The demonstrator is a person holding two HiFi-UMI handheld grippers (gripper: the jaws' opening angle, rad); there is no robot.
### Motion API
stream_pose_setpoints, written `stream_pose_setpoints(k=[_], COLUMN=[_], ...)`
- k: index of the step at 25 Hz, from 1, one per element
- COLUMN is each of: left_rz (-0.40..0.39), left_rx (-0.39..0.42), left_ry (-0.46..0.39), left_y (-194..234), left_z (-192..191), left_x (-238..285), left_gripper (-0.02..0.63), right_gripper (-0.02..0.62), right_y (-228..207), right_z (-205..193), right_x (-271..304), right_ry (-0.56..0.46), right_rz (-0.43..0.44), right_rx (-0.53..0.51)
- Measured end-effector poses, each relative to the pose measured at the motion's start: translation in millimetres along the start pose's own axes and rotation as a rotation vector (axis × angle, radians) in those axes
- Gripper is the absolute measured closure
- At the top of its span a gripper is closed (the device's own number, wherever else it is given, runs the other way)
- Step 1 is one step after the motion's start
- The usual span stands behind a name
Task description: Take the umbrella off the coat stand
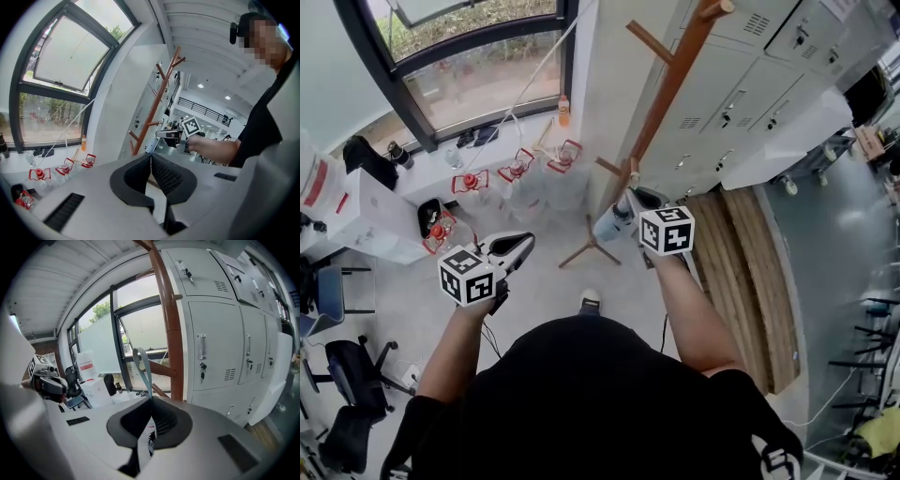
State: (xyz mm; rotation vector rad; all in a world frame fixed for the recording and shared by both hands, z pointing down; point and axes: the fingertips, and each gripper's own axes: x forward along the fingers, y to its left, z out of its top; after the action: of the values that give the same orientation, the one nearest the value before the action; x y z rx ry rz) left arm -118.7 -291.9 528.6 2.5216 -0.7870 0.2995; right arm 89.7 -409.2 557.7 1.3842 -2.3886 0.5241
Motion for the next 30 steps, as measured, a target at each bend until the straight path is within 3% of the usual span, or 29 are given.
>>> stream_pose_setpoints(k=[30], left_rz=[0.019], left_rx=[0.059], left_ry=[-0.036], left_y=[-48.8], left_z=[-14.9], left_x=[-72.5], left_gripper=[0.578], right_gripper=[0.581], right_y=[46.2], right_z=[-20.5], right_x=[-99.4], right_ry=[-0.053], right_rz=[-0.042], right_rx=[0.03])
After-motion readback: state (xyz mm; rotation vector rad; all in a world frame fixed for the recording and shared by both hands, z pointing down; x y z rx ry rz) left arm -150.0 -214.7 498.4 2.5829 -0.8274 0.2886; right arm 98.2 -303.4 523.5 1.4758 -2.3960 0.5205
